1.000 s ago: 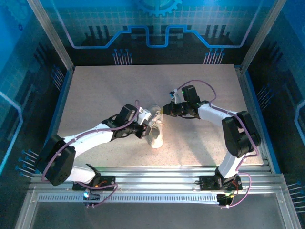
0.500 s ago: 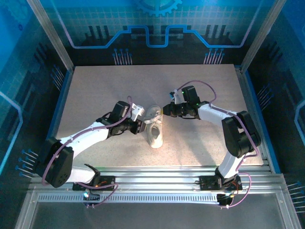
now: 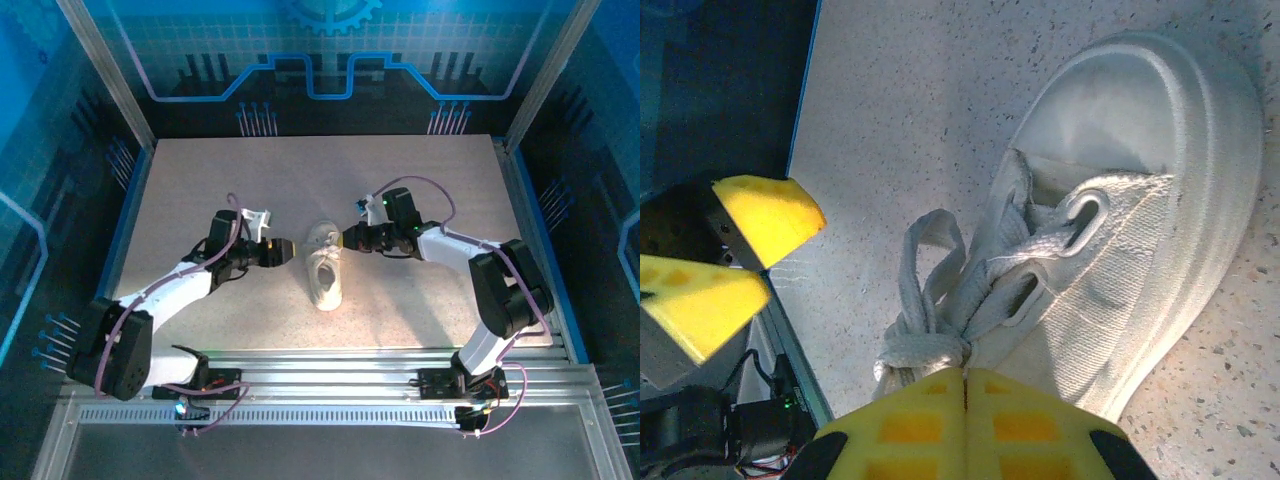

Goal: Tie the shoes

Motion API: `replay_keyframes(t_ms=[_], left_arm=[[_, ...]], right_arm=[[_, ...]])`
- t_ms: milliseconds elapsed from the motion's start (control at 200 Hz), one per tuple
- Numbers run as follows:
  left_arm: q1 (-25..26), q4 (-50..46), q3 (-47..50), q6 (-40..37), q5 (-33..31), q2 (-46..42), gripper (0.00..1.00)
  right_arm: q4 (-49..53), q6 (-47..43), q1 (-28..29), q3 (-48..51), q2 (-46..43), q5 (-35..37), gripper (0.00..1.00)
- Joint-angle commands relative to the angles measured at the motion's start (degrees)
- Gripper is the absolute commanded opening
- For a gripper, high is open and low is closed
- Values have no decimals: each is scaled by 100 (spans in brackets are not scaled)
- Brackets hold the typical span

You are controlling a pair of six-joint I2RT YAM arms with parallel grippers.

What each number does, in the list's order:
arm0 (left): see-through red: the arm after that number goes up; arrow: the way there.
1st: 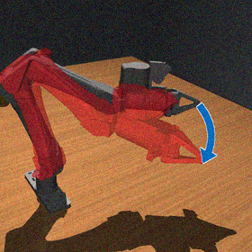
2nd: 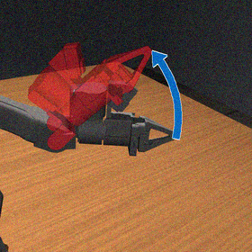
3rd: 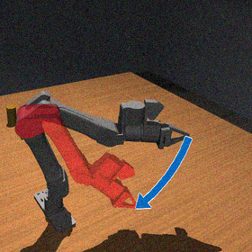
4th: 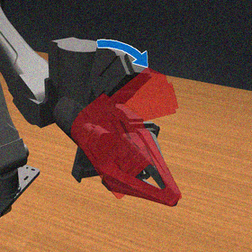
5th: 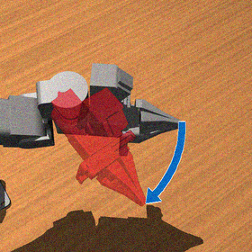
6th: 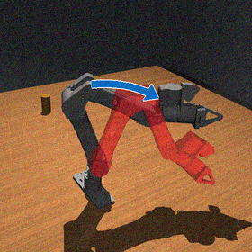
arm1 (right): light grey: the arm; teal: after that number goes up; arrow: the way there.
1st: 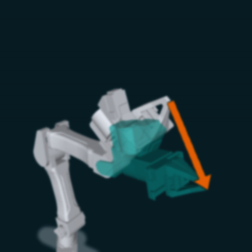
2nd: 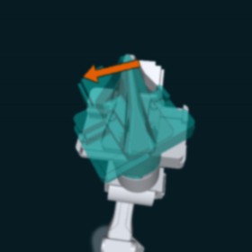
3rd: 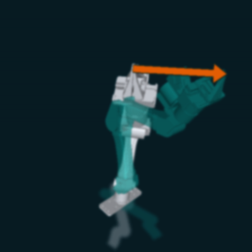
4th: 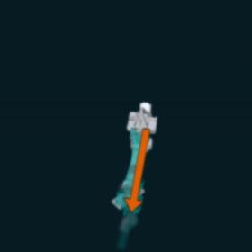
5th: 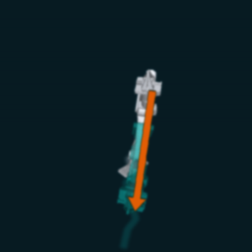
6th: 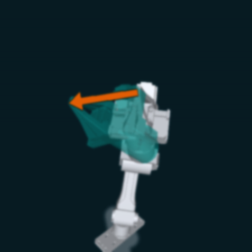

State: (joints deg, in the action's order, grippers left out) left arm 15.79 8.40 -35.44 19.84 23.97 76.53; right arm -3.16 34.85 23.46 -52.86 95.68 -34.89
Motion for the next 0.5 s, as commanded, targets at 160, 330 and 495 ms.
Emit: replay_keyframes(t_ms=[160,330,495], left_arm=[[-43,1608,-188,1494,619,1225,64],[-16,2130,-168,1929,797,1725,65],[100,2934,-112,2416,890,2132,65]], right_arm=[[-65,-29,128,83,-225,323,0],[-62,-55,132,67,-196,343,0],[-88,-31,134,31,-124,330,0]])
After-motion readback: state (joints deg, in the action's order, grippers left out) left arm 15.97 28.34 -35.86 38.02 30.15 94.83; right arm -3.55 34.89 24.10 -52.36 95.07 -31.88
